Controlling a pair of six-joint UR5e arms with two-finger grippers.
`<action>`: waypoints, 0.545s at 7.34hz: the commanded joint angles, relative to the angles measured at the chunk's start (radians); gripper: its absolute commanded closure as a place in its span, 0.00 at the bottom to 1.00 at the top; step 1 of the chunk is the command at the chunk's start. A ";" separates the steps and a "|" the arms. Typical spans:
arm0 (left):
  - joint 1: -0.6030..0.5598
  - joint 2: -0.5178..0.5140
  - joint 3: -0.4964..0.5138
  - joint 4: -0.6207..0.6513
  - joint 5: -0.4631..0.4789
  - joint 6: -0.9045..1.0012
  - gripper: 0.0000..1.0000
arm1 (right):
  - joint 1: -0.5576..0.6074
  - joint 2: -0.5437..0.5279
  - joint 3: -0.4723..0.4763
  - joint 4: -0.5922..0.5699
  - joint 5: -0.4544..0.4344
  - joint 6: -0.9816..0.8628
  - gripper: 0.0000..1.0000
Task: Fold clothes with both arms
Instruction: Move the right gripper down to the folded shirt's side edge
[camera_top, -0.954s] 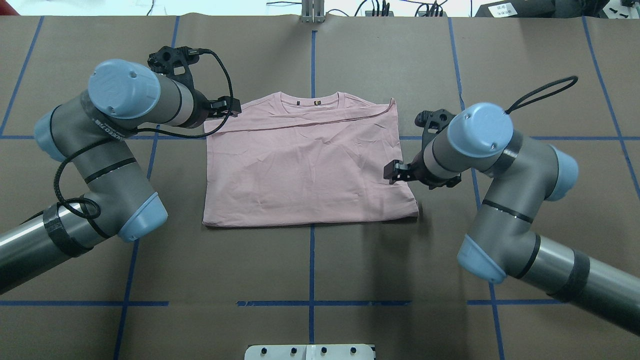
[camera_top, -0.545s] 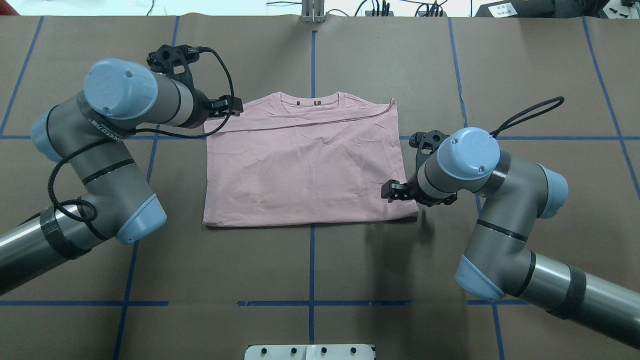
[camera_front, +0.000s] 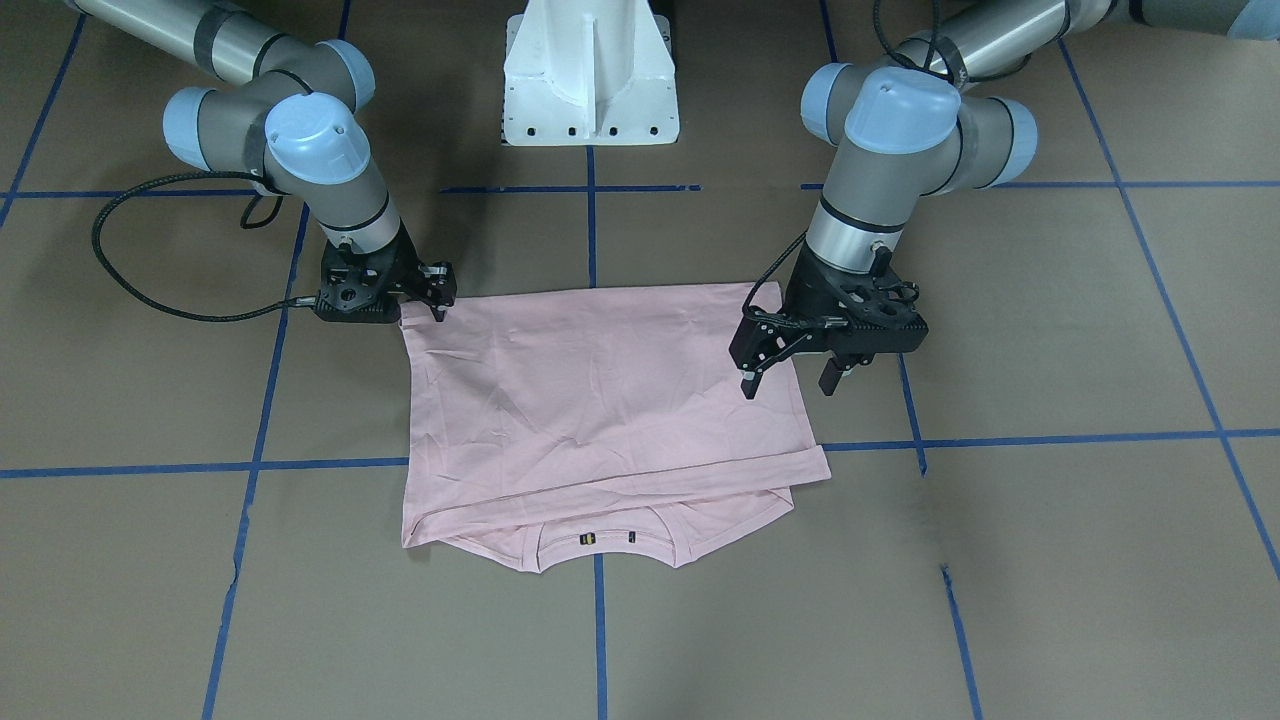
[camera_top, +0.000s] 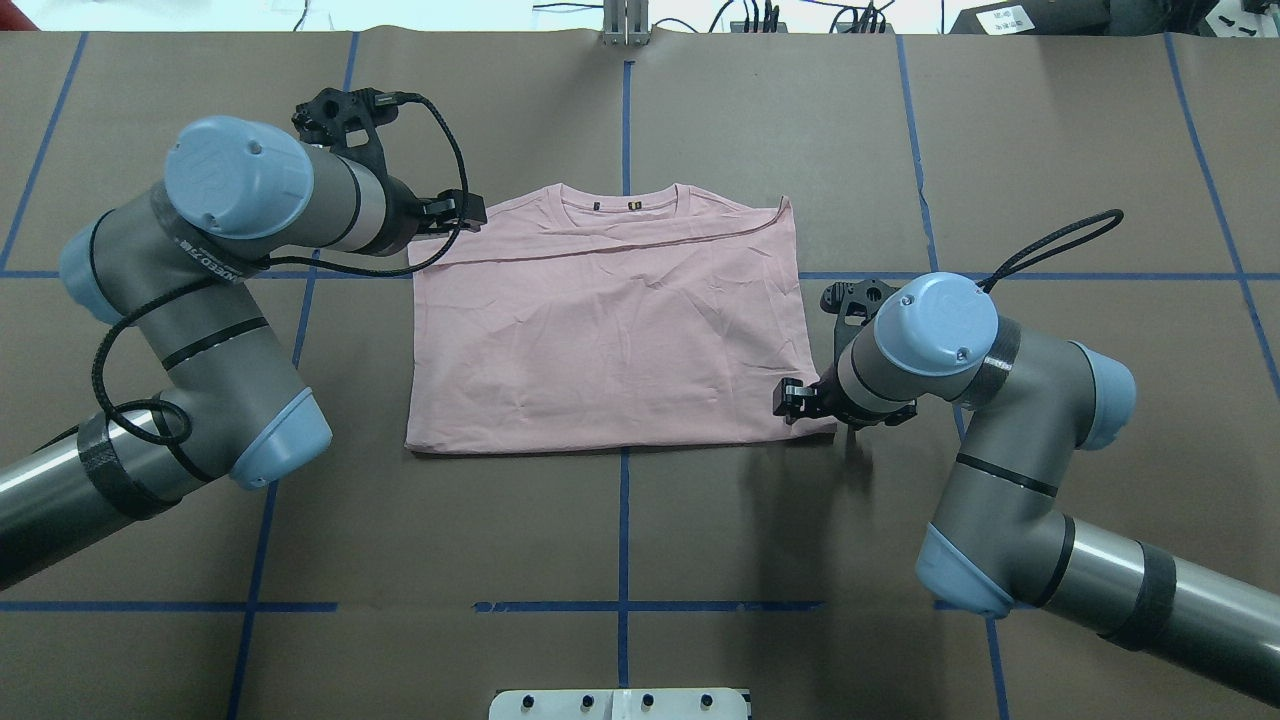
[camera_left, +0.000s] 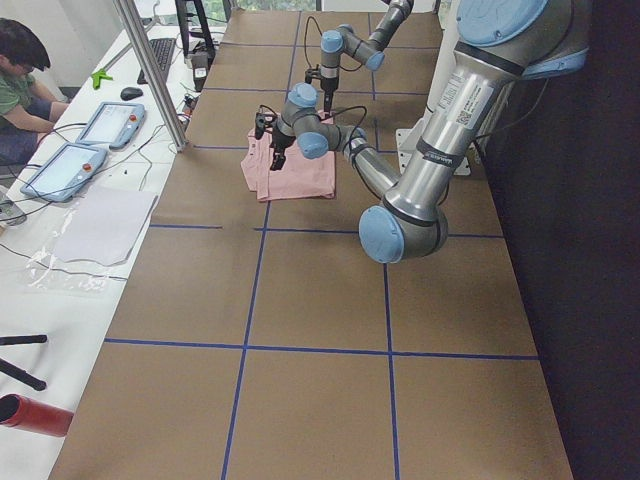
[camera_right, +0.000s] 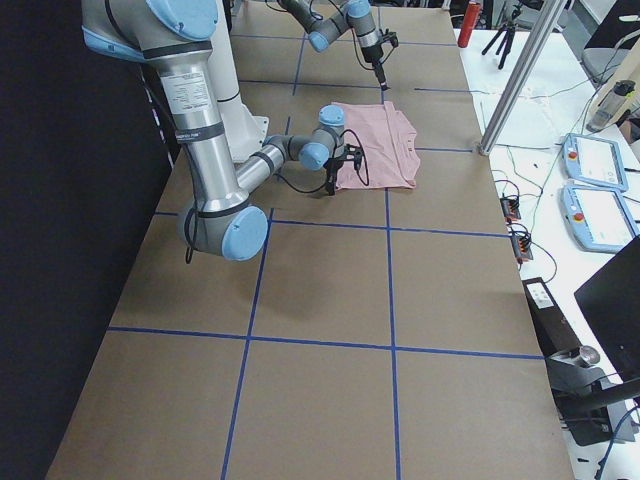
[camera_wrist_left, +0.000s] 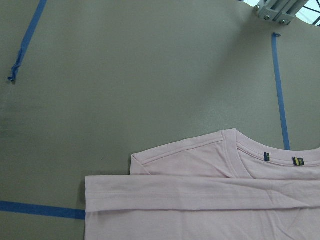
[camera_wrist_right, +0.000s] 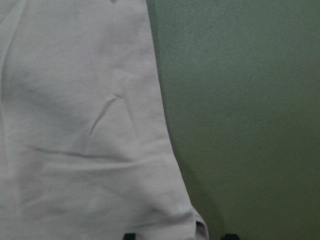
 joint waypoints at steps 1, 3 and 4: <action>0.000 0.000 -0.002 0.000 0.000 -0.001 0.00 | 0.001 0.001 0.006 0.000 0.001 -0.003 1.00; 0.000 0.001 -0.002 0.000 0.000 0.001 0.00 | 0.004 -0.001 0.007 -0.001 0.009 -0.009 1.00; 0.001 0.000 -0.002 0.000 0.000 0.001 0.00 | 0.016 -0.010 0.019 -0.001 0.048 -0.010 1.00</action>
